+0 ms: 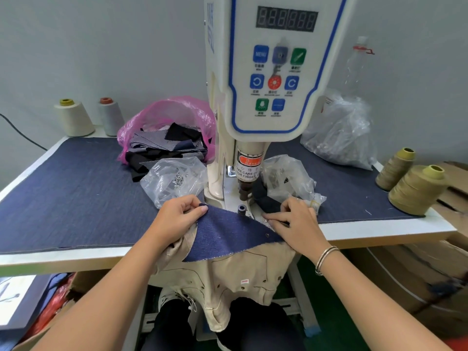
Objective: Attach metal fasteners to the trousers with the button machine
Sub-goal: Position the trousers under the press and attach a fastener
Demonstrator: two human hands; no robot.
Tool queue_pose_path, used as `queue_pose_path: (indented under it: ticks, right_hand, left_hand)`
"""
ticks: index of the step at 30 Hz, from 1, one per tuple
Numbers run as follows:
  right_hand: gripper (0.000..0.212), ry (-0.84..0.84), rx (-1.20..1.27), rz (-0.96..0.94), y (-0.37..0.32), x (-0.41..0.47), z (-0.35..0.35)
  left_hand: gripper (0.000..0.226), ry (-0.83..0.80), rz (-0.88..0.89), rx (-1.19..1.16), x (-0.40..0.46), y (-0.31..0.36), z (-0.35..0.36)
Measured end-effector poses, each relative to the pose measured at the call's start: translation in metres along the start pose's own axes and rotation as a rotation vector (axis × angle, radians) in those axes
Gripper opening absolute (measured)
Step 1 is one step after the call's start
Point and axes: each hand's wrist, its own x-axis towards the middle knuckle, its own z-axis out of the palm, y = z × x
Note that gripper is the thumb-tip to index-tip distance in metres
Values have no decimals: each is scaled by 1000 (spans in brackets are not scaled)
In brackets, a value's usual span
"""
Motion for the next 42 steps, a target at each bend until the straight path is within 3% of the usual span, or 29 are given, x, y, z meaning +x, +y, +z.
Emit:
queue_pose_path:
  ticks: [11,16,22,27,34,42]
  right_hand:
    - [1,32,131,98,-3,5,0]
    - [8,52,161,113,-17,8,-5]
    - [31,85,534,-68,-63,22,-25]
    - [28,28,425,-78,-66,23,-26]
    - [11,103,174,-198,-67,24,-26]
    - [4,126,220,-197,-67,18,-28]
  left_hand:
    - [27,-1,2,-2,-1,2,0]
    - [27,-2,1,8,-1,2,-1]
    - [25,-4,-6,17,-1,3,-1]
    - [20,-21,-22,-25,-2,4,-1]
    - [20,-38,-32,-33,-1,7,-2]
    - [18,-52,-30,-39,-1,5,-3]
